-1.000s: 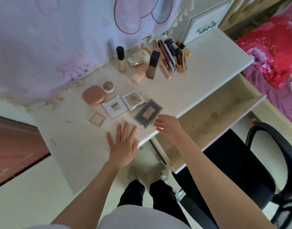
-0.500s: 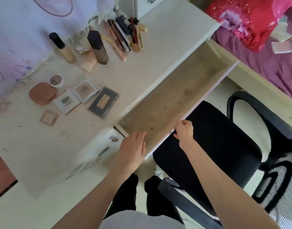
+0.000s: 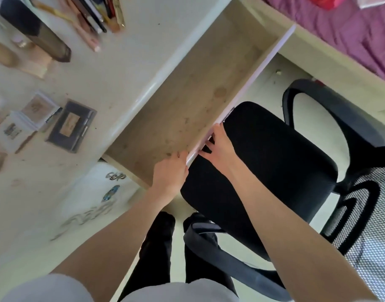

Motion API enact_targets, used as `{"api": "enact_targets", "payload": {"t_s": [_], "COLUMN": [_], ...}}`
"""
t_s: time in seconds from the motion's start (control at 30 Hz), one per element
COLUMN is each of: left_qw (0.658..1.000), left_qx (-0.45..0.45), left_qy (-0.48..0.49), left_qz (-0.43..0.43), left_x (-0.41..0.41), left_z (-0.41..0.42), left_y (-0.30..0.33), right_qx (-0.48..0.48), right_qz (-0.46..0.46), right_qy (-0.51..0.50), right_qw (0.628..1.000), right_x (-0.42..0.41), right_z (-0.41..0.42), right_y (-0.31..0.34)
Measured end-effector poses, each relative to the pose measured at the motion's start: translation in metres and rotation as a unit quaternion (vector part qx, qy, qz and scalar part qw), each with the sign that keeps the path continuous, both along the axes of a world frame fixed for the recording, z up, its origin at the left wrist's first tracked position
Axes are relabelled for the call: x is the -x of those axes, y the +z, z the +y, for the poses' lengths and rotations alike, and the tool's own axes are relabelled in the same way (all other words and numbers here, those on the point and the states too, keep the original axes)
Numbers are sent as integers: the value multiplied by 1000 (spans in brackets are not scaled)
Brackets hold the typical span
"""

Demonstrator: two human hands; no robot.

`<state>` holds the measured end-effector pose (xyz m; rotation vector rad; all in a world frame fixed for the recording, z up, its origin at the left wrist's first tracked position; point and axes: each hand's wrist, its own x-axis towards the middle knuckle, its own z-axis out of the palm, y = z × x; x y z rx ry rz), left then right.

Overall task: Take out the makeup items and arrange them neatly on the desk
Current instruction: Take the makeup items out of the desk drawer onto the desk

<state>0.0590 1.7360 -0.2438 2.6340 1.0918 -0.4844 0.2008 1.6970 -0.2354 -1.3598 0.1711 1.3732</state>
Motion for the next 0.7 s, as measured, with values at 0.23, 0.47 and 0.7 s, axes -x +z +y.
{"api": "enact_targets", "payload": {"t_s": [0.23, 0.47, 0.7], "left_qw": [999, 988, 988], "left_qx": [-21, -117, -139], "left_qy": [1, -62, -10], "left_qz": [-34, -84, -59], "left_x": [11, 26, 27], "left_z": [10, 36, 72], "left_y": [28, 52, 51], "right_qx": [-25, -5, 4], "right_qz": [-65, -113, -127], "right_qy": [13, 52, 91], "right_qw": [998, 992, 988], "right_x": [2, 3, 4], "right_z": [2, 15, 33], "right_y": [22, 43, 45]}}
